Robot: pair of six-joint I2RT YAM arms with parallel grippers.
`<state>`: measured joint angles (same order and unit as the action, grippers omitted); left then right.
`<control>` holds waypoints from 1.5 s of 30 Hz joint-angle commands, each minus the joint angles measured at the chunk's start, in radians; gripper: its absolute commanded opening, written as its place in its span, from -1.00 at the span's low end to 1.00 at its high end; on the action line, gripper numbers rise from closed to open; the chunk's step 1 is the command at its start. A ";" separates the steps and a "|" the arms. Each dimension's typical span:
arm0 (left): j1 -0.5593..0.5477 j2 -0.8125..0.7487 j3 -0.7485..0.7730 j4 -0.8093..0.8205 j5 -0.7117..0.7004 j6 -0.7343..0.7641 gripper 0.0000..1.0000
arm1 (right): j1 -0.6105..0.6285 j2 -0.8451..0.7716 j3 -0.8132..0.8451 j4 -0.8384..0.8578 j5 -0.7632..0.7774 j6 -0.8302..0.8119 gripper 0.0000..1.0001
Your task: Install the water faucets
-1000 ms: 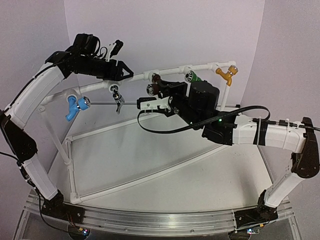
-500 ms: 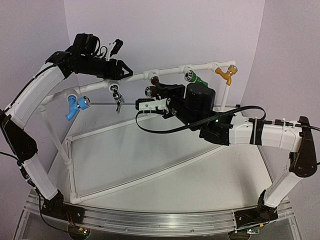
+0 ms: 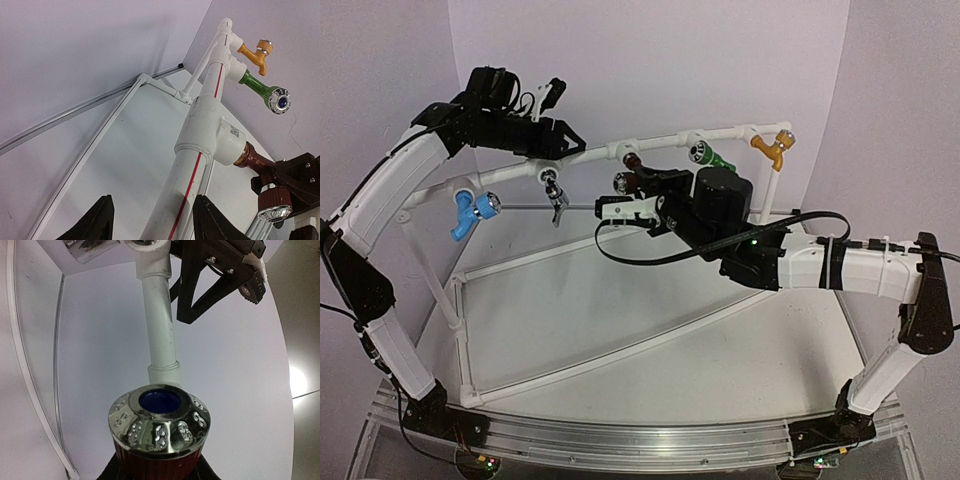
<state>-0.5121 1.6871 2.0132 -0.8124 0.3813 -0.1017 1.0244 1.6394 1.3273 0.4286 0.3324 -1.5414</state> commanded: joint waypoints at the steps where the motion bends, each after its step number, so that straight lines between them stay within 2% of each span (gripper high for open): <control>1: -0.011 0.043 -0.059 -0.180 0.013 -0.011 0.12 | -0.022 -0.011 0.015 0.067 -0.001 0.014 -1.00; 11: -0.012 0.037 -0.079 -0.174 0.035 -0.012 0.07 | 0.004 0.069 0.048 0.148 0.044 0.049 -1.00; 20: -0.012 0.025 -0.094 -0.168 0.037 -0.014 0.07 | -0.010 0.081 0.057 0.182 0.046 0.224 -1.00; 40: -0.012 0.011 -0.105 -0.163 0.032 -0.026 0.06 | -0.099 0.011 -0.032 0.199 -0.022 0.589 -1.00; 45: -0.012 -0.009 -0.148 -0.143 0.034 -0.033 0.06 | -0.107 0.019 -0.033 0.217 -0.013 0.669 -1.00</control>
<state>-0.5076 1.6596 1.9507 -0.7365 0.3817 -0.1017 0.9859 1.6714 1.2949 0.6116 0.2303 -0.9868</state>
